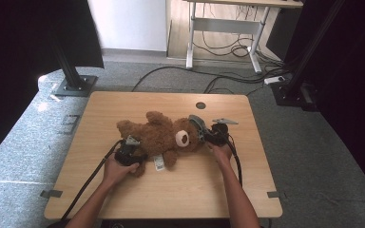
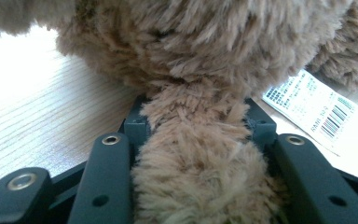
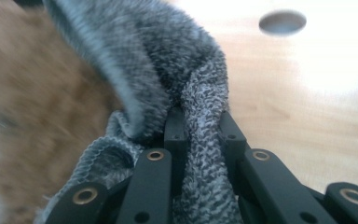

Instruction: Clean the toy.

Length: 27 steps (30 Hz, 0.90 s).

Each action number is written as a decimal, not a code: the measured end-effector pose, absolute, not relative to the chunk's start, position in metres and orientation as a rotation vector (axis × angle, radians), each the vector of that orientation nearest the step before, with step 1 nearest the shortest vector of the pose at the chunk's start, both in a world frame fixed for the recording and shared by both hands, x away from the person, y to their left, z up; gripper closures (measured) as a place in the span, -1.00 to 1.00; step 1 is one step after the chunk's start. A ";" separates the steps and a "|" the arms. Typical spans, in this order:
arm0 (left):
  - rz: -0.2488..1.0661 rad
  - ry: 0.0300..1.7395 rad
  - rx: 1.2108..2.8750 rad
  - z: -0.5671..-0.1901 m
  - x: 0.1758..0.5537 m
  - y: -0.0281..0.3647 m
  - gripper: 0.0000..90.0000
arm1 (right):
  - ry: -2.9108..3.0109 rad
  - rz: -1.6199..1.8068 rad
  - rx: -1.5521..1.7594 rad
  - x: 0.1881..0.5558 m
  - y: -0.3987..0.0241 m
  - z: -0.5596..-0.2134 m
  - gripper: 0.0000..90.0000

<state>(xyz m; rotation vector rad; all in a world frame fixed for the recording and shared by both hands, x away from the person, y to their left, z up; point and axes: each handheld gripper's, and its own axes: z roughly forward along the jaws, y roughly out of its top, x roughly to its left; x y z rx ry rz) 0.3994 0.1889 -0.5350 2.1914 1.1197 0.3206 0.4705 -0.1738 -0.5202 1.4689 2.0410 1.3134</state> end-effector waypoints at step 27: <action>0.354 1.130 2.202 -0.535 0.399 0.189 0.26 | 1.978 1.491 1.349 0.439 -0.188 -0.500 0.77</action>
